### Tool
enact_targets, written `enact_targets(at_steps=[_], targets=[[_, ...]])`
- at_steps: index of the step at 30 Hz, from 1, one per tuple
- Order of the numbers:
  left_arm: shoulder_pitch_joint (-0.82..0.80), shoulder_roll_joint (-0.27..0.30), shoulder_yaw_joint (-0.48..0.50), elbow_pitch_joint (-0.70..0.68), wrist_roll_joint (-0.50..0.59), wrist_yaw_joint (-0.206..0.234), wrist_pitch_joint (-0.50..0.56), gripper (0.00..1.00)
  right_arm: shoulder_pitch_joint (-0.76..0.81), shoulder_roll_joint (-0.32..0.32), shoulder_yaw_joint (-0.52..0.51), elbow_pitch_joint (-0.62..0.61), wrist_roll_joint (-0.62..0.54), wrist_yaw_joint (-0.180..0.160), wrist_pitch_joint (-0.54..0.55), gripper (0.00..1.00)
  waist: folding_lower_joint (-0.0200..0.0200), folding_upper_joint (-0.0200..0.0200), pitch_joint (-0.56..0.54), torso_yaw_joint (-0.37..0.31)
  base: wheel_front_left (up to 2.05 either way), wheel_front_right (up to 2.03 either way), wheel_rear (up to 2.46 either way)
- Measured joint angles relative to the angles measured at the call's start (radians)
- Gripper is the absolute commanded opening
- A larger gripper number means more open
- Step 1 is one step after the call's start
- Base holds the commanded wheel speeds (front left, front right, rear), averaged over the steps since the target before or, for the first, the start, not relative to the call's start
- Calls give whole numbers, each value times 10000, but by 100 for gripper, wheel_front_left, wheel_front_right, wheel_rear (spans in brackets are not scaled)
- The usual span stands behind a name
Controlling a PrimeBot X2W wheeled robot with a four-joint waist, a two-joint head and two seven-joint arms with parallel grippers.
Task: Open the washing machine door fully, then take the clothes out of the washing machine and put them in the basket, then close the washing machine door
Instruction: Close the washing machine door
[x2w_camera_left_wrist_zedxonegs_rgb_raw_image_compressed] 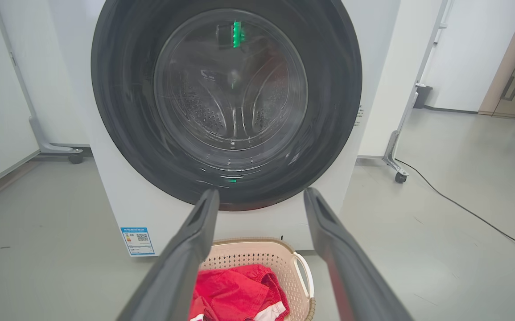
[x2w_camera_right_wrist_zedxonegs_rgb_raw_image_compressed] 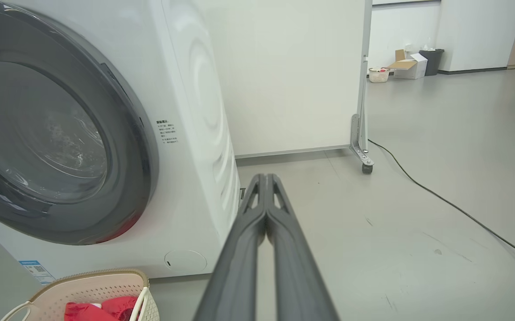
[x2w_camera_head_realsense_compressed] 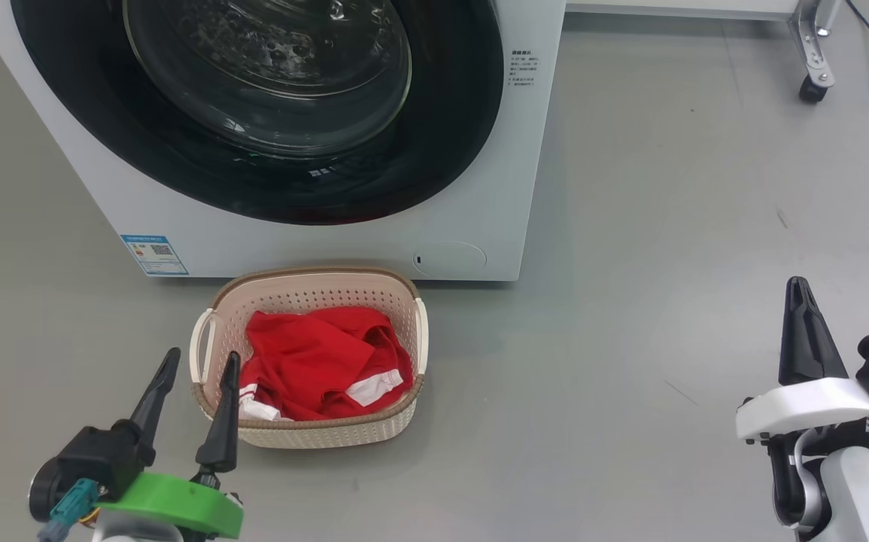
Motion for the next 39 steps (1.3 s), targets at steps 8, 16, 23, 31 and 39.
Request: enact_targets(at_steps=[8,16,23,31,39], targets=[[107,-138,309,-17,0,0,0,100,403,92,-2,-443,-199,23,0,100,0,0,-45,-92,0,0,0],[128,-184,399,10,79,0,0,100,717,199,-19,-729,-374,100,0,100,0,0,-84,-89,0,0,0],[139,-282,451,79,123,0,2,100,840,278,-107,-895,-464,128,0,100,0,0,-132,-66,0,0,0],[191,-316,593,215,153,0,2,100,1021,345,-138,-1009,-550,190,0,100,0,0,-158,-56,0,0,0],[303,-385,433,410,69,-2,2,100,1154,372,-173,-1076,-639,240,0,100,0,0,-158,-50,0,0,0]])
